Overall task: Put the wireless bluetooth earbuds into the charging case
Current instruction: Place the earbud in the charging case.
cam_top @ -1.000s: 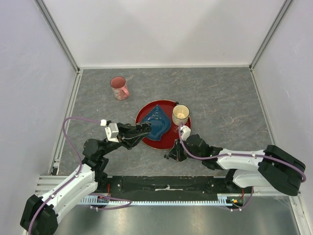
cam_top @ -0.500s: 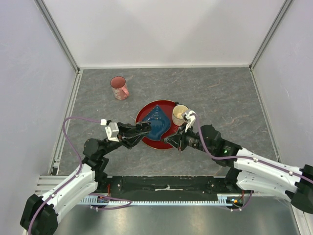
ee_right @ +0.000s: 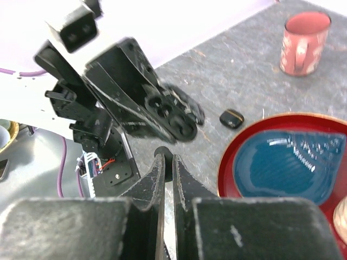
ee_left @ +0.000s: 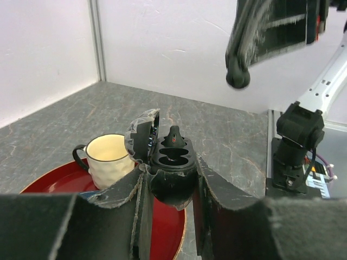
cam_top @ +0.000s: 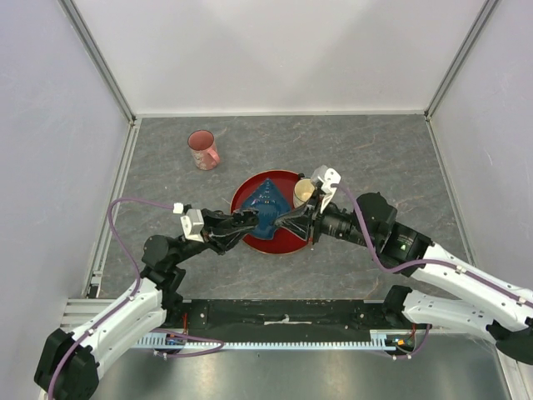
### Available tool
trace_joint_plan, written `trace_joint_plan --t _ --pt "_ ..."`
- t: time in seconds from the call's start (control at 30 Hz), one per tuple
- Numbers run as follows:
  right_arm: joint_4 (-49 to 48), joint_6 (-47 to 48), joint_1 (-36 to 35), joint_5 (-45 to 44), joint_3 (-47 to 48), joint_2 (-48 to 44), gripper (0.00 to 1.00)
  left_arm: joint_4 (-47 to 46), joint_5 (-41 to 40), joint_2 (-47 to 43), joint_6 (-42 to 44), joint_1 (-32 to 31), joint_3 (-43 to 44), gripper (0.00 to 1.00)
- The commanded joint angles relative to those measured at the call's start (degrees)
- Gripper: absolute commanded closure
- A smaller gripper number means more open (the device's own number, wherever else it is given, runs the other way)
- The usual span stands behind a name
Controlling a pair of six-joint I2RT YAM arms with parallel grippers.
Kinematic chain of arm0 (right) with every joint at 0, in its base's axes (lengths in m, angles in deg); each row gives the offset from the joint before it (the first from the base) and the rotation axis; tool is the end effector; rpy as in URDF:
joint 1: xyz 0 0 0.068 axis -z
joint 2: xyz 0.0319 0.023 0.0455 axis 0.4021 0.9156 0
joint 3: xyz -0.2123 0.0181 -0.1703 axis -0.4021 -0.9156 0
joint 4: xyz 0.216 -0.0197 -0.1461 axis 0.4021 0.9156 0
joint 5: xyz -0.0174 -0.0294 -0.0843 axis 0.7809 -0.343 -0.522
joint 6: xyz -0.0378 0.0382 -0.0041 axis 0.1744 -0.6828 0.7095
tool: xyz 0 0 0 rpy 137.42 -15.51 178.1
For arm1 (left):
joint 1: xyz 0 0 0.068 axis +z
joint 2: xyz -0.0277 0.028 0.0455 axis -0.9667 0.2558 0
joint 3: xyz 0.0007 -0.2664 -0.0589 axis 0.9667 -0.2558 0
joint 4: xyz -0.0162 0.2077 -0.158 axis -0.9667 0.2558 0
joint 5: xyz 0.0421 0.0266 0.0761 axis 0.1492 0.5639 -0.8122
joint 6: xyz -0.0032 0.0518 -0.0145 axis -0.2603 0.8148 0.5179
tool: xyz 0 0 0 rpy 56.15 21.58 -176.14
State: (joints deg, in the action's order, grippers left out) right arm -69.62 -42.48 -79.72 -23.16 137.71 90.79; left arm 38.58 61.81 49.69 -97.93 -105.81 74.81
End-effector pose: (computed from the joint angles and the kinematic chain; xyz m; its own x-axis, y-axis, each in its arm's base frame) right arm 0.1110 0.1764 0.3586 -0.3139 0.0483 -0.9482 -0.8631 0.4017 0.3061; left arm 0.1183 -0.0934 0.2512 0.0873 -0.3016 -0.9494 0.9253 0.3777 -0.0349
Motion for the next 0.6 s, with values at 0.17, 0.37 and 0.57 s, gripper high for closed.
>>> trace_joint_plan --t 0.17,0.37,0.57 --pt "-0.24 10.31 0.11 9.30 10.15 6.95 1.00 -5.37 9.17 2.14 -1.14 -0.13 2.94 0.98" --pt "-0.06 11.54 0.20 14.76 11.39 10.47 1.00 -5.81 11.81 4.25 -1.76 -0.13 4.34 0.98" --pt "-1.47 13.39 0.20 15.29 10.95 11.97 1.00 -7.74 15.07 7.41 -3.60 -0.13 5.75 0.98"
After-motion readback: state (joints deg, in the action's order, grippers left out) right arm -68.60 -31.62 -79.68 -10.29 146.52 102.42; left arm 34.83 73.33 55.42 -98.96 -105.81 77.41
